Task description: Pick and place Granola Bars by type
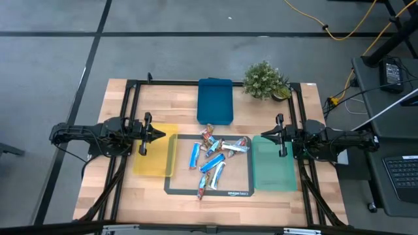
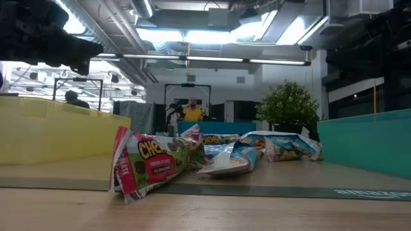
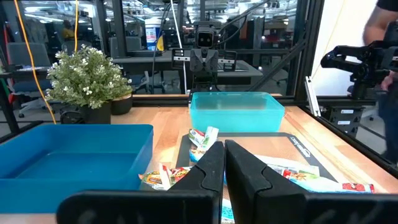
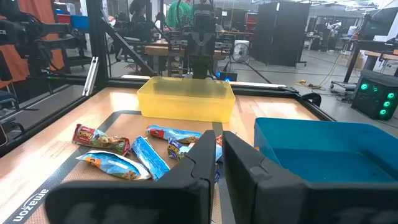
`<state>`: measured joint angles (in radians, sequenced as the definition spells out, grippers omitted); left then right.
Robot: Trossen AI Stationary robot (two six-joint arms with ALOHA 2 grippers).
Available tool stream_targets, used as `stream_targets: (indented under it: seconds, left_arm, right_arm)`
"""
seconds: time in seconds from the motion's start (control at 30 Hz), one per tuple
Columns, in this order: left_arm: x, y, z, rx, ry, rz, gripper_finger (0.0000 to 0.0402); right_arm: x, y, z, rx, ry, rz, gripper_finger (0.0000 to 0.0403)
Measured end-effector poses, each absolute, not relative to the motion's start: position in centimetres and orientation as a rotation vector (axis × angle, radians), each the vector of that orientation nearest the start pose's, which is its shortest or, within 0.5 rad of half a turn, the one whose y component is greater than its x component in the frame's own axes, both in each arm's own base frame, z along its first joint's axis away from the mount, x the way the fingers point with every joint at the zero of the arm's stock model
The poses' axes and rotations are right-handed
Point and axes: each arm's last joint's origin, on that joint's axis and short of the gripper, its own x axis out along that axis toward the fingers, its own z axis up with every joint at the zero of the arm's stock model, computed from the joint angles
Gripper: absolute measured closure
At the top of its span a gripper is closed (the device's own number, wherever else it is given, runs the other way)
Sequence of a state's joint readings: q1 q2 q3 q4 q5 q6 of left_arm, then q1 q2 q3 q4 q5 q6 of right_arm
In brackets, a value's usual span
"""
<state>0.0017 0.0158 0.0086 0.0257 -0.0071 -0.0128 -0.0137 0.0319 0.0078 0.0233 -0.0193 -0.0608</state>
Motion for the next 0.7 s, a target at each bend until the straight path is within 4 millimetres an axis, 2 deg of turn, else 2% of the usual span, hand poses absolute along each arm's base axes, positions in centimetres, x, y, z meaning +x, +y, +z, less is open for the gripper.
stream_targets:
  seconds: [0.47,0.6,0.7]
  left_arm:
    - [9.8,0.0,16.8,-0.013,-0.019,0.009,0.0395]
    - [9.8,0.0,16.8,-0.013,-0.019,0.009,0.0396]
    - [9.8,0.0,16.8,-0.013,-0.019,0.008,0.0395]
  right_arm:
    - [9.9,-0.1,16.6,-0.088,0.0,0.005,0.0369]
    - [9.9,0.1,16.7,0.14,-0.011,0.055,0.0369]
    - [9.9,0.0,17.9,0.247,-0.129,0.032,0.0369]
